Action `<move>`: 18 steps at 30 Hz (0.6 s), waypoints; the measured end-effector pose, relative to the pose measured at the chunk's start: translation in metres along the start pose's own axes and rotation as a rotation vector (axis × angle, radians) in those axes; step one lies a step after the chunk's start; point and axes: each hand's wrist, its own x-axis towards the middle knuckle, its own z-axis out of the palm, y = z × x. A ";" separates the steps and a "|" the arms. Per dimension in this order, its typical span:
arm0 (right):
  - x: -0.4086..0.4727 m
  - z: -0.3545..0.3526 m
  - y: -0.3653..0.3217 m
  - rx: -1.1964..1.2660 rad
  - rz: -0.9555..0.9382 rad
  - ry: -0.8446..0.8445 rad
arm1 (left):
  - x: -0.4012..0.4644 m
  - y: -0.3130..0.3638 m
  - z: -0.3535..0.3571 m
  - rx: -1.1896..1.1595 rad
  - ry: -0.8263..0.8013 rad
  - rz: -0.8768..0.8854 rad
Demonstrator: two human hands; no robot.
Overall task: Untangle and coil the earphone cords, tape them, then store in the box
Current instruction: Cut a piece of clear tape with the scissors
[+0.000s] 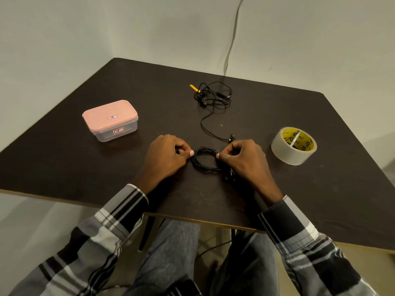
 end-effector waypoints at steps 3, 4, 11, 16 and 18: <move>0.002 -0.006 0.001 0.036 -0.010 -0.032 | 0.003 0.000 -0.001 -0.031 -0.036 -0.012; 0.004 -0.007 0.000 0.060 -0.012 -0.017 | 0.004 -0.001 -0.002 -0.039 -0.042 -0.016; 0.017 -0.026 0.005 0.232 -0.050 0.138 | 0.025 0.006 -0.012 -0.073 -0.030 -0.024; 0.021 -0.085 0.021 0.243 -0.060 0.420 | 0.051 0.029 -0.017 -0.063 -0.047 0.061; 0.021 -0.109 0.031 0.180 -0.033 0.492 | 0.061 0.042 -0.014 -0.064 -0.053 0.113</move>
